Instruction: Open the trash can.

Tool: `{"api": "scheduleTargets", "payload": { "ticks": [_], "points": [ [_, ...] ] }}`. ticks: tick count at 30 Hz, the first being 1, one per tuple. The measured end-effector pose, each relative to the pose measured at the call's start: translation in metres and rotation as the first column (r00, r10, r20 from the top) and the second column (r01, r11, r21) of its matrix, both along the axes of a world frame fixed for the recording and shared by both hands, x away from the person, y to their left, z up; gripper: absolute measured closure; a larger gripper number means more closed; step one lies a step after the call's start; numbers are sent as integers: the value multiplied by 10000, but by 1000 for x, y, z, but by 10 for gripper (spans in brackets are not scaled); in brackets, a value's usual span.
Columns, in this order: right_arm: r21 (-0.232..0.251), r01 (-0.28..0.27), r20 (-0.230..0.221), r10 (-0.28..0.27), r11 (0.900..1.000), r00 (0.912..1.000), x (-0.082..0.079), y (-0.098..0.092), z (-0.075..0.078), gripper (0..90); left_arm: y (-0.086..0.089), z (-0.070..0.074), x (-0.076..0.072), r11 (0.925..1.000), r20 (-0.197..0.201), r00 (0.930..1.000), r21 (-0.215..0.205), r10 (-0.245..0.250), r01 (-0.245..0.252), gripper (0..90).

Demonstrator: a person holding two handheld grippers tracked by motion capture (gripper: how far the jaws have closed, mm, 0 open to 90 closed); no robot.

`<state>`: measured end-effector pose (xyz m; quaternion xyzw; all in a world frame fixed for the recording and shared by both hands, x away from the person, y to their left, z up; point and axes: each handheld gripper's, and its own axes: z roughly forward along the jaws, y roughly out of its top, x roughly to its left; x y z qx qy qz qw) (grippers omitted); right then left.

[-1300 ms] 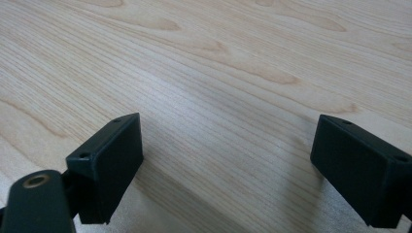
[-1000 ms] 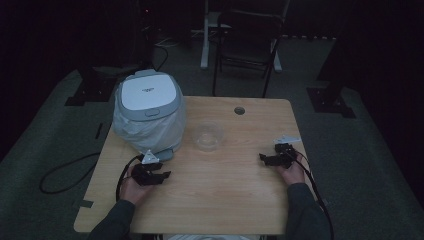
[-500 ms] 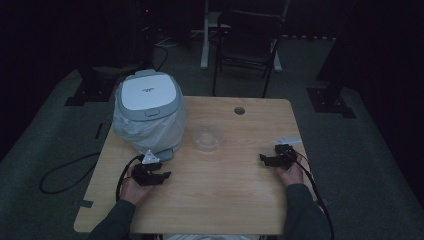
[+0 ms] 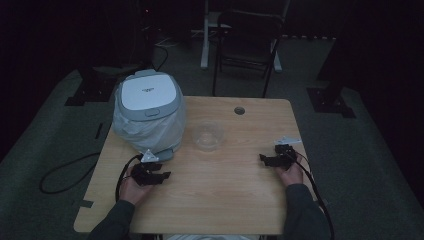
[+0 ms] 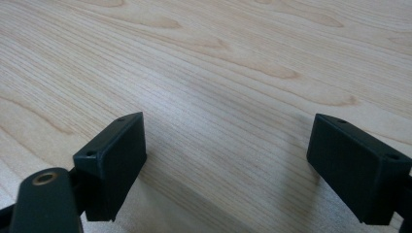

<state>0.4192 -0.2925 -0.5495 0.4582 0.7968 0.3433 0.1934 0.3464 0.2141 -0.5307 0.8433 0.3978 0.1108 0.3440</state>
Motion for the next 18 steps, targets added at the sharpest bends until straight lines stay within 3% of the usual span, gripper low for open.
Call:
{"api": "scheduleTargets", "payload": {
  "ticks": [9,18],
  "points": [
    [-2,-1,4,1,10000,10000,0,0,0,134,-2,11,-4,9996,311,9995,-267,-111,119,478],
    [-3,3,0,-3,10000,10000,0,0,0,135,-2,20,-6,9978,368,9990,-593,-266,287,494]
  ]
}}
